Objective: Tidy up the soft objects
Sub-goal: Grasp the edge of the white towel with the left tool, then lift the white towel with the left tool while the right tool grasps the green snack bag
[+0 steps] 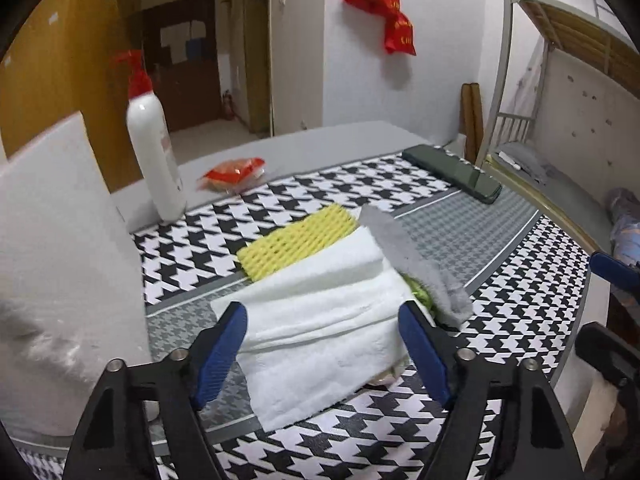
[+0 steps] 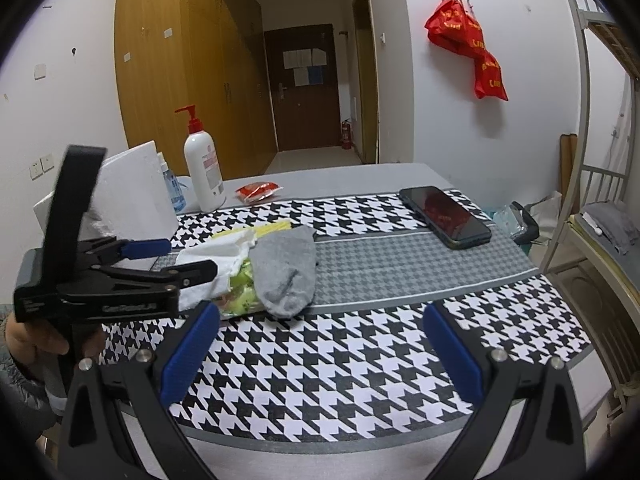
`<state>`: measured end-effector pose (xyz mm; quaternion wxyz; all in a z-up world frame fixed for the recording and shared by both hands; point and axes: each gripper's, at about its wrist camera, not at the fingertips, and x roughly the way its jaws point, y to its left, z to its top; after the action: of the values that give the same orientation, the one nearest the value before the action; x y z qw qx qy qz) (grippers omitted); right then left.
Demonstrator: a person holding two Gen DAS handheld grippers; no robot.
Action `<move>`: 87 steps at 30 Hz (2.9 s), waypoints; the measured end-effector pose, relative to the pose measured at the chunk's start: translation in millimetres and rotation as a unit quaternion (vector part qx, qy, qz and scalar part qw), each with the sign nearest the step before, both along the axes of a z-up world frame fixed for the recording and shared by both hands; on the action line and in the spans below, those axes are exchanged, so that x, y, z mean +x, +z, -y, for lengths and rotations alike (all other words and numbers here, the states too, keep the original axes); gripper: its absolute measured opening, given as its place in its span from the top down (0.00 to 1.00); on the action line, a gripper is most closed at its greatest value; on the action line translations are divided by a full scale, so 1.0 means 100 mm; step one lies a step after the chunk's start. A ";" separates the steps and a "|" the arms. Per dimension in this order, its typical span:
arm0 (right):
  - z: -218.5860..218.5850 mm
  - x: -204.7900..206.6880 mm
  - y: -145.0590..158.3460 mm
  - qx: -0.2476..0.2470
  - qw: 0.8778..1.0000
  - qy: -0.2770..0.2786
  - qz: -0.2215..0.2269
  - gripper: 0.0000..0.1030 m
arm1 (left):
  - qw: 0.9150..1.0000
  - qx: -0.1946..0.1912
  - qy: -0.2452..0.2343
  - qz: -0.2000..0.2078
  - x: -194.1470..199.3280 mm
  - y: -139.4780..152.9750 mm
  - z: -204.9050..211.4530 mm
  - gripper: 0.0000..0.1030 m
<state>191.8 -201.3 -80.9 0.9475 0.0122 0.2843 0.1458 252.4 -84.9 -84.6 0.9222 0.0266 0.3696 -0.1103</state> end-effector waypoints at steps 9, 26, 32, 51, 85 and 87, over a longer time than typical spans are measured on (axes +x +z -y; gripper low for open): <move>-0.08 0.09 -0.05 -0.009 1.000 0.005 -0.010 0.00 | 0.999 -0.019 0.001 -0.040 0.14 -0.17 -0.12 0.60; -0.17 0.03 -0.04 -0.036 0.999 -0.003 -0.022 0.00 | 0.990 -0.048 -0.119 -0.050 -0.21 -0.15 0.05 0.99; -0.19 0.01 0.00 -0.044 0.999 -0.011 -0.020 0.00 | 0.989 -0.065 -0.133 -0.016 -0.35 -0.02 0.00 0.99; -0.70 0.20 -0.19 -0.042 0.996 0.037 -0.067 0.00 | 0.996 -0.051 -0.075 0.015 -0.28 0.05 -0.27 0.99; -0.84 0.37 -0.41 -0.031 0.992 0.032 -0.119 0.63 | 0.997 -0.038 -0.060 -0.014 -0.21 -0.06 -0.37 0.24; -0.80 0.30 -0.37 -0.026 0.992 0.034 -0.116 0.63 | 0.997 -0.035 -0.062 -0.013 -0.22 -0.07 -0.35 0.17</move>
<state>222.2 -121.6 -117.9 0.9028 -0.0051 0.3958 0.1684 230.2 -49.7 -91.2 0.9089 0.0159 0.3754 -0.1809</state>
